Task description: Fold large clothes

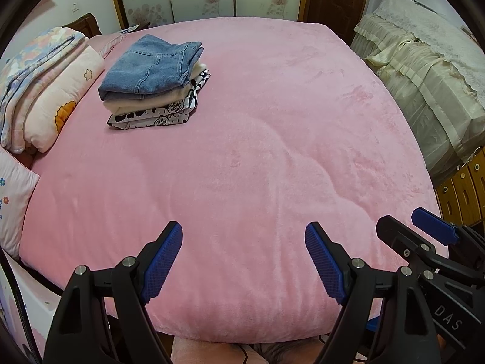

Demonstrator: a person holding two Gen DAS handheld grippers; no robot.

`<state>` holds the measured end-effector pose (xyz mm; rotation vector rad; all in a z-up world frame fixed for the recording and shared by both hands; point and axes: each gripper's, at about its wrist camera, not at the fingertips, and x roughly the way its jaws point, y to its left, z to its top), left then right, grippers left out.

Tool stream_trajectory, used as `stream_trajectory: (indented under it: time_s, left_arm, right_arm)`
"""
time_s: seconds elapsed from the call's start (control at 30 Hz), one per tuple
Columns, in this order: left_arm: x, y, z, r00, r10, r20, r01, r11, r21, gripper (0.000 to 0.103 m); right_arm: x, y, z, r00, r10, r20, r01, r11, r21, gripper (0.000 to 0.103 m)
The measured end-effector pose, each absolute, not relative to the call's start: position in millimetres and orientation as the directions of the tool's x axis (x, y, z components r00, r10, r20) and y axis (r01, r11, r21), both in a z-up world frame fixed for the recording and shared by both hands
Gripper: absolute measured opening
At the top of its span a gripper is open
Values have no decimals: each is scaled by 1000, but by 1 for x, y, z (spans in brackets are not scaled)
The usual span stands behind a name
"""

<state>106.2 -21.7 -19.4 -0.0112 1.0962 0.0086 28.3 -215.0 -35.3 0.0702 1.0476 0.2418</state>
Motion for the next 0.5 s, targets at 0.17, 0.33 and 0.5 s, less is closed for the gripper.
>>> stream_trajectory:
  time_s: [0.17,0.33,0.5]
  left_arm:
    - [110,-21,-22,450,1,-893,-13,1000,-5,82]
    - [114,-22,-24,441,2,-898,-17,1000,-6,82]
    - [117,-22,-25,437,2,-900,-19,1000,-6,82]
  right_arm:
    - [33,-215,-40,463,239,-854,-159,970,185,62]
    - [37,-215,-42,456,238,-858,-157,970,186,62]
    - [41,-215,-44,450,240,-860,-155,969,190,62]
